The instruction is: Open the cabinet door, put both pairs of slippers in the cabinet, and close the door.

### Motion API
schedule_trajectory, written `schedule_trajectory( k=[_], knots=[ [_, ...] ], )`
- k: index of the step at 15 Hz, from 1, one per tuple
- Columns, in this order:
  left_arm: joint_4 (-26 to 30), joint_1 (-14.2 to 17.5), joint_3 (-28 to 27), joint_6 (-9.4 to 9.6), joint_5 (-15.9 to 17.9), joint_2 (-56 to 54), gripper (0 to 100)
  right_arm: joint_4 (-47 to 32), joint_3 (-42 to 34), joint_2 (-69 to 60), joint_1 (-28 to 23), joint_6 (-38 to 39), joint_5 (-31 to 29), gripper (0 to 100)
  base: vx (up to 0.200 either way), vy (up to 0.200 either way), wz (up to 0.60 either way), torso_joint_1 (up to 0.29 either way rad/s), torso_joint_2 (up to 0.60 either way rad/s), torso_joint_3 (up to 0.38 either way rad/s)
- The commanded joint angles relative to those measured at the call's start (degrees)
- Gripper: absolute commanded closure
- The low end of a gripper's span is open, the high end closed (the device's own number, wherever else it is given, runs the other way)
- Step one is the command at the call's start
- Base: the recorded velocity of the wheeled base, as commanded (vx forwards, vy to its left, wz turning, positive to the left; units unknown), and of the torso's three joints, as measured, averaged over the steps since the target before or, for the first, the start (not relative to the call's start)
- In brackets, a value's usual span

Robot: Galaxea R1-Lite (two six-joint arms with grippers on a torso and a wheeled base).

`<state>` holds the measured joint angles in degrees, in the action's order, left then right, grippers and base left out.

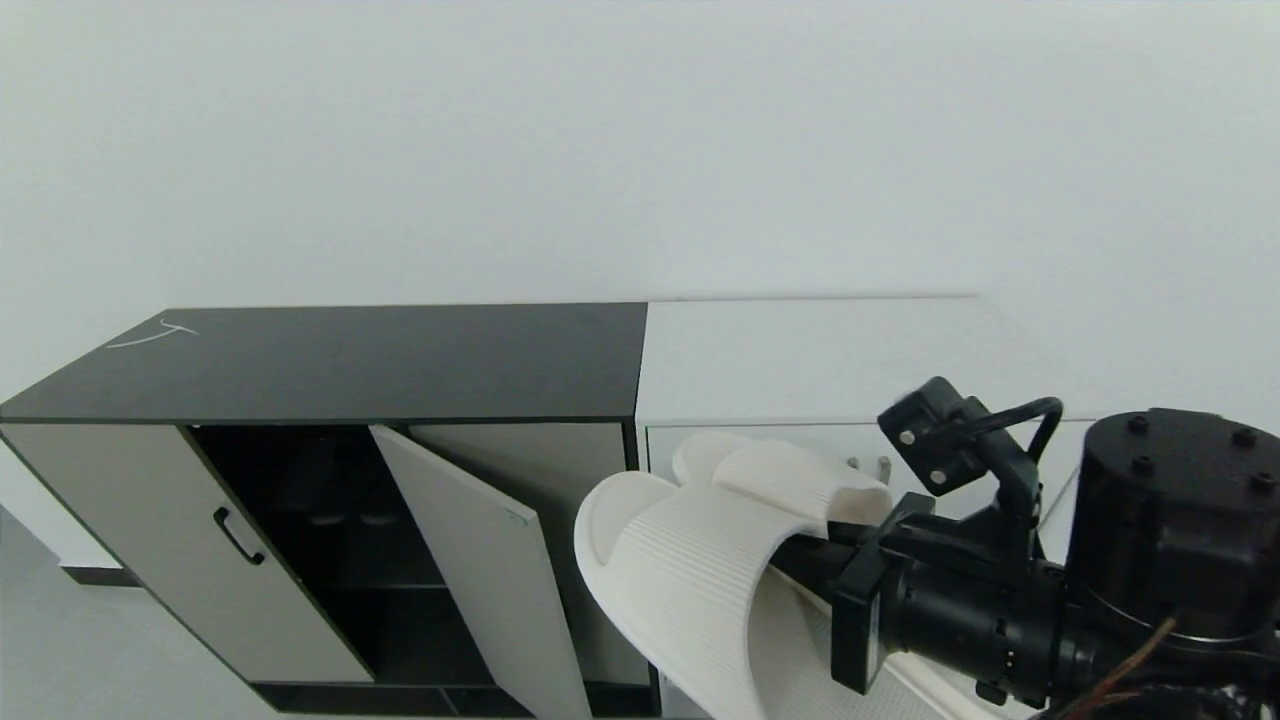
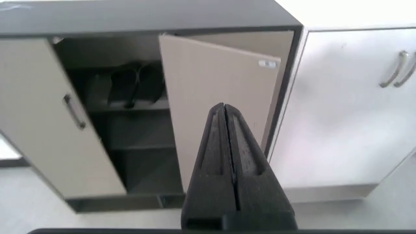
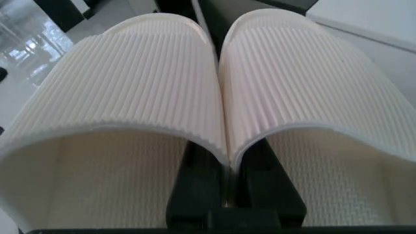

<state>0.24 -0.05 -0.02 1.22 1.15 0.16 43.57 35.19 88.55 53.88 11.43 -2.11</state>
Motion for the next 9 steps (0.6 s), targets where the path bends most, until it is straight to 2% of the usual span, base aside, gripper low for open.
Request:
schedule_trajectory(
  k=[1, 9],
  knots=[
    [0.0, 0.0, 0.0, 0.01, 0.0, 0.0, 100, 1.5, -2.1, -2.4, 0.2, 0.0, 0.0, 100, 0.0, 0.2, 0.0, -0.002, 0.0, 0.007],
    [0.0, 0.0, -0.1, 0.01, 0.0, 0.0, 100, 2.9, -2.9, -2.2, 0.2, -0.9, 0.0, 100, 0.0, 0.2, 0.0, 0.002, 0.0, 0.003]
  ],
)
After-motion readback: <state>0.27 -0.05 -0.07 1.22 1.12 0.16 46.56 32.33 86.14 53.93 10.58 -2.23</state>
